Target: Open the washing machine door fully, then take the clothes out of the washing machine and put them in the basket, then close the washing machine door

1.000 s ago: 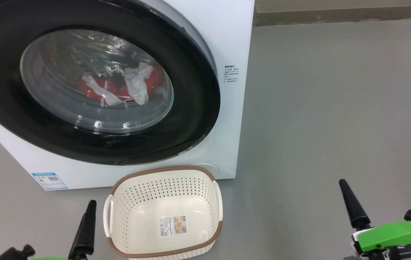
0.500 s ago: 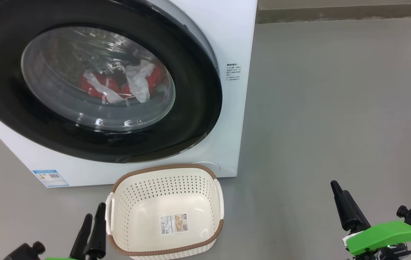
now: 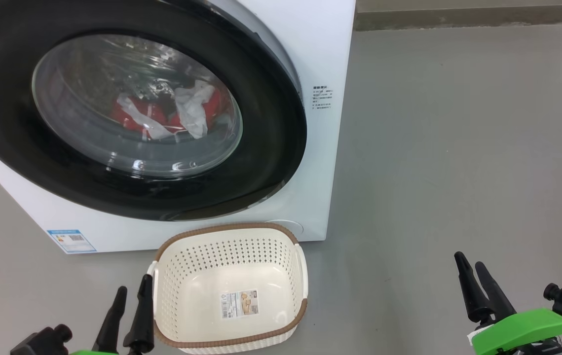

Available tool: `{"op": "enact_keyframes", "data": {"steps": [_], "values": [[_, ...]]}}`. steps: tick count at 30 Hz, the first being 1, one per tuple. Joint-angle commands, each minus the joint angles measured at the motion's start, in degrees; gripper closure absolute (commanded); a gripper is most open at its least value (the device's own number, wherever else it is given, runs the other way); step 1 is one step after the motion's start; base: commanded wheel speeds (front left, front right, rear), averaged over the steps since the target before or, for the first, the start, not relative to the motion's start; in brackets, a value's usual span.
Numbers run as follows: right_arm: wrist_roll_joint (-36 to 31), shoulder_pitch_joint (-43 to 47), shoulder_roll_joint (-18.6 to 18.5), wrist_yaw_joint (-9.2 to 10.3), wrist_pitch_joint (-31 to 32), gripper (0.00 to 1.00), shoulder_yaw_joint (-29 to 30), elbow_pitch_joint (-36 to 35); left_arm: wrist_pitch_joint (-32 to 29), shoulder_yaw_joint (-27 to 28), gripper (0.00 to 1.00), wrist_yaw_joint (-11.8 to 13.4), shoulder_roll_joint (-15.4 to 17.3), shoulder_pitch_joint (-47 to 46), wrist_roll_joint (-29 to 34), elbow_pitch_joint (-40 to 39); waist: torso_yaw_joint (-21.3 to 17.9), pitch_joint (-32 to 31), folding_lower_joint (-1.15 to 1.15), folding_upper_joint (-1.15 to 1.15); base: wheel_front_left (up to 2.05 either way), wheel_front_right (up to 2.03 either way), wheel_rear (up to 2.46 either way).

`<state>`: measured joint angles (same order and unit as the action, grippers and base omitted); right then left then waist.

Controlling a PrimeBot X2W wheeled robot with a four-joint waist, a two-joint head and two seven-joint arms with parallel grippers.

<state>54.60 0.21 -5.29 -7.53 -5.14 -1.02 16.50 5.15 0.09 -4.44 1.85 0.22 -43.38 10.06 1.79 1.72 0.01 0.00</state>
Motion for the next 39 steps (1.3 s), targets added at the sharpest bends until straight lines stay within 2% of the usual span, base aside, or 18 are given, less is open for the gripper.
{"op": "enact_keyframes", "data": {"steps": [1,39], "values": [[-1.75,-0.26,-1.21,0.02,-0.70,0.00,-1.03,-1.78,0.60,0.91,0.00,0.56,0.72,-0.09,1.60,-1.89,0.03,0.04,-0.01,0.00,0.00,0.00,0.00],[-20.97,1.61,-3.86,0.04,-7.10,0.00,-3.13,-3.45,7.06,-0.11,0.00,2.73,0.94,1.28,28.82,-5.25,0.23,1.01,-0.01,0.00,0.00,0.00,0.00]]}}
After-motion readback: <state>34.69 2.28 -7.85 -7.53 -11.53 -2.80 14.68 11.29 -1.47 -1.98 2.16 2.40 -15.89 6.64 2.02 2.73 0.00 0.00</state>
